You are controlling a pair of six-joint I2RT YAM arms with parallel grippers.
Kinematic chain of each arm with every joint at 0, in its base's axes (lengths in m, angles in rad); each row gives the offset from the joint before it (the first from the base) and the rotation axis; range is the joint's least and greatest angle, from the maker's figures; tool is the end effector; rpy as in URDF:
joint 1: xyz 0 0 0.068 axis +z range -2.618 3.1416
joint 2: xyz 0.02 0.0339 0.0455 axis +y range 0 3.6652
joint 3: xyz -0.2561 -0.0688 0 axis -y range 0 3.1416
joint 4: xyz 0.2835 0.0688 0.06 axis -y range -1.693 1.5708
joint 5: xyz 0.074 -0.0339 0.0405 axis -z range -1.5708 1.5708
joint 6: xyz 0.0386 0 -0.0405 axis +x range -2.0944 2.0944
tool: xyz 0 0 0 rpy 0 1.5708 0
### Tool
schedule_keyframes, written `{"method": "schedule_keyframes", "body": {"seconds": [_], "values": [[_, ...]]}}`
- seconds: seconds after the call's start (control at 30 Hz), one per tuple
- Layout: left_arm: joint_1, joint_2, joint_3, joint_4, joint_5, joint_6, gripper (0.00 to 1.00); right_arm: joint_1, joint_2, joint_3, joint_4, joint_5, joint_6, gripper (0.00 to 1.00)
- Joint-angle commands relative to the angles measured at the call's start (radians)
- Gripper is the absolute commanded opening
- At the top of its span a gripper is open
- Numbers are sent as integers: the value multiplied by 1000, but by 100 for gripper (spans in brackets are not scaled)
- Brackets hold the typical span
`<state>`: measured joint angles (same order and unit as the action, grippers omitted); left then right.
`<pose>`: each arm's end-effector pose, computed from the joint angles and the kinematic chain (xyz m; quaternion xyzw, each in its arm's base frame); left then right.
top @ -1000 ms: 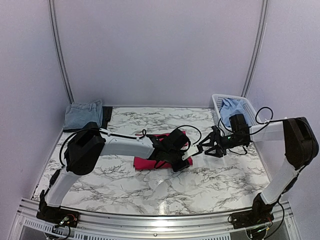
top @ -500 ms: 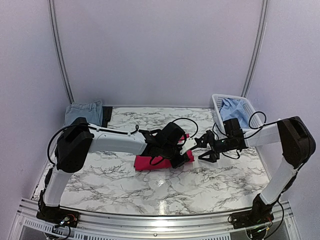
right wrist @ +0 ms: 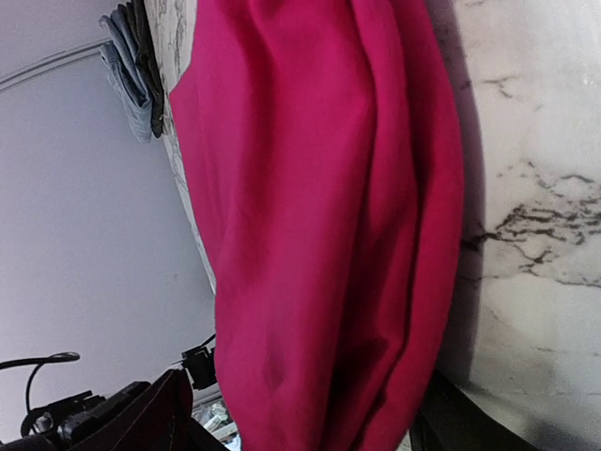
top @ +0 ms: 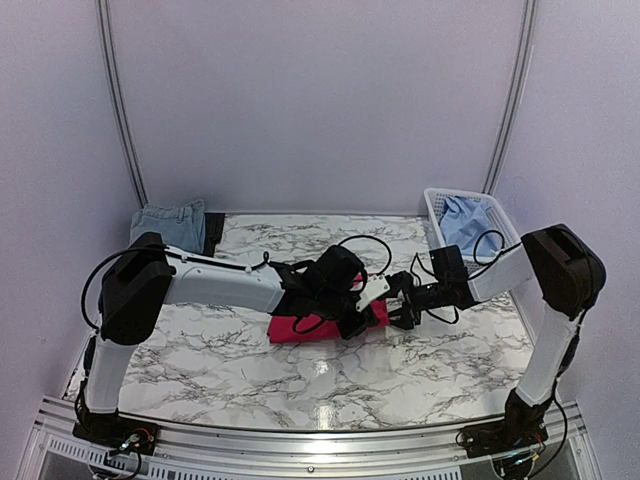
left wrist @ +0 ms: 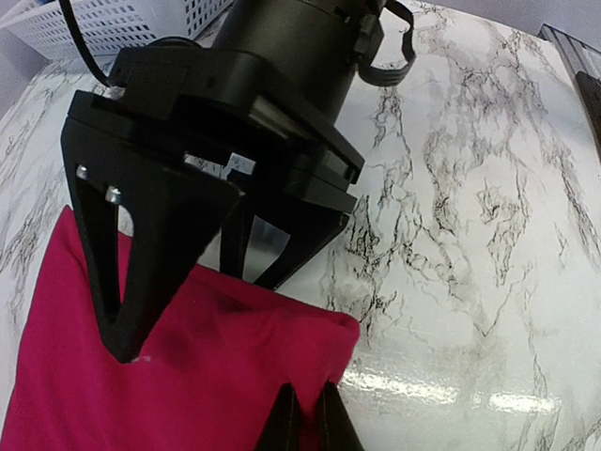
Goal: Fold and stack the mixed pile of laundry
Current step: Pass from the left arm to the right, then turn over the square-folded T-shirt at the center of the board.
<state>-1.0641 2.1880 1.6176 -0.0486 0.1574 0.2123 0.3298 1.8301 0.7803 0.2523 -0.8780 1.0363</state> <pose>0.2522 -0.4668 0.1547 0.5568 0.6903 -0.2523 0.3870 0.3194 0.1407 0.0744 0.1396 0.8420 0.5208 0.0163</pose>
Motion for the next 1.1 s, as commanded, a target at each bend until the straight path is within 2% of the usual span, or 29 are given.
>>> {"method": "schedule_keyframes", "body": {"seconds": [0.0,0.23,0.4,0.43,0.5,0.53,0.67,0.7,0.73,0.77,0.93,1.07], "values": [[-25,-59,-10,39,12,5,6,13,53,31,114,-14,120,75],[-35,-60,-8,39,21,14,6,37,112,61,122,-50,159,58],[-39,-75,-31,39,3,14,7,40,104,92,-24,-49,57,24],[-39,-82,-40,66,-5,11,9,40,94,98,-62,-39,29,17],[-39,-96,-48,70,-33,-12,24,38,69,109,-137,-14,-25,4],[-38,-109,-54,70,-46,-26,32,37,57,115,-179,-5,-52,0],[-34,-184,-100,69,-112,-102,67,18,-10,119,-339,29,-165,0],[-32,-205,-113,67,-133,-124,76,11,-38,122,-408,43,-203,0],[-30,-224,-127,60,-150,-147,89,-1,-55,132,-475,58,-252,0],[-27,-242,-141,52,-175,-173,97,-12,-68,147,-549,81,-316,0],[-17,-315,-207,-1,-240,-257,99,-102,-147,193,-869,217,-607,0],[-16,-347,-243,-35,-251,-289,99,-178,-206,228,-1109,457,-842,0]]}}
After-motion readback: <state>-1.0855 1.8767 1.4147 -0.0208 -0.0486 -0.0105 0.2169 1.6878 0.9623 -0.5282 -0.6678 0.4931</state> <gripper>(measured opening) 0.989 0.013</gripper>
